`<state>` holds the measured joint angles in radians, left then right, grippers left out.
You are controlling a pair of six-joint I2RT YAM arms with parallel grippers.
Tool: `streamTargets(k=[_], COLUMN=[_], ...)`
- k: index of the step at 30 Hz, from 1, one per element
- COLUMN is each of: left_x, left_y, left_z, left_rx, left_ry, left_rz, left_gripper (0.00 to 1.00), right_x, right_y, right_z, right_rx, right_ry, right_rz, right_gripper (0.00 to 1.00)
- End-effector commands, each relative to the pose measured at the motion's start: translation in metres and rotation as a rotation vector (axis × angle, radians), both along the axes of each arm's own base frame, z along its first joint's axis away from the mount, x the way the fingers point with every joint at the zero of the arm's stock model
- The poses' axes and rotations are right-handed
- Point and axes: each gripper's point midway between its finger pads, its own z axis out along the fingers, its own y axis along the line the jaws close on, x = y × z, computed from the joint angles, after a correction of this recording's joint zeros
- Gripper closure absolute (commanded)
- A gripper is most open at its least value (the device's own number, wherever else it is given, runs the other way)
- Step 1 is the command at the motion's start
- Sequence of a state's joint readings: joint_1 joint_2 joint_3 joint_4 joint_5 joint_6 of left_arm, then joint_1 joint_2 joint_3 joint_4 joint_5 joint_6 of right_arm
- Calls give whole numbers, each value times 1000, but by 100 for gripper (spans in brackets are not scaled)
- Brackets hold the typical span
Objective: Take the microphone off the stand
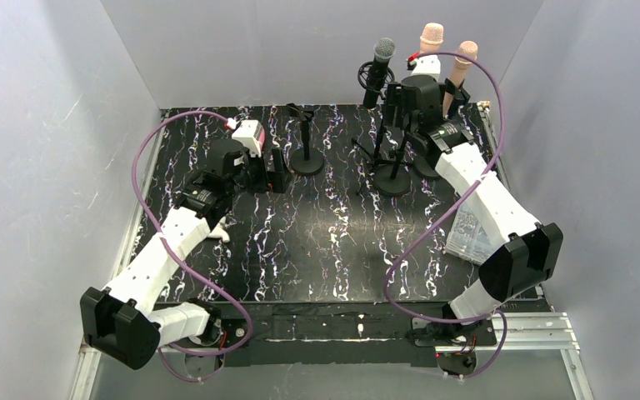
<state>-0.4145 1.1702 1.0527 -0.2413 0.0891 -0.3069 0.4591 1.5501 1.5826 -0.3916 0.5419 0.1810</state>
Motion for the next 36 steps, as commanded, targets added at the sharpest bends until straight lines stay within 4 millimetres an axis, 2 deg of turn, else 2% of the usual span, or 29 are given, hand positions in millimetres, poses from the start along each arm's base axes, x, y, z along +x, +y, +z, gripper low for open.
streamTargets(k=[1, 6, 14, 16, 20, 22, 23, 29, 36], left_x=[-8, -9, -11, -13, -16, -21, -24, -32, -38], left_y=[-2, -4, -6, -6, -4, -10, -14, -32, -63], left_z=[20, 20, 25, 26, 30, 38, 41, 58, 76], left_rx=[-23, -27, -34, -36, -37, -64, -78, -138, -241], left_ry=[-29, -25, -26, -24, -30, -38, -37, -68, -108], left_rz=[-27, -36, -54, -55, -56, -94, -113, -227, -407], left_gripper=[2, 2, 2, 2, 2, 2, 2, 2, 2], right_x=[9, 12, 21, 26, 29, 26, 23, -3, -35], right_y=[-17, -17, -22, -20, -20, -20, -21, -32, -29], right_z=[29, 26, 17, 15, 13, 15, 17, 35, 43], right_rx=[-32, -51, -34, -24, -16, -13, -14, -11, 25], right_ry=[-57, -22, 24, 24, 35, 43, 48, 53, 73], right_rz=[-94, -92, -89, -67, -51, -44, -45, -49, 21], right_gripper=[22, 28, 46, 57, 70, 93, 99, 99, 99])
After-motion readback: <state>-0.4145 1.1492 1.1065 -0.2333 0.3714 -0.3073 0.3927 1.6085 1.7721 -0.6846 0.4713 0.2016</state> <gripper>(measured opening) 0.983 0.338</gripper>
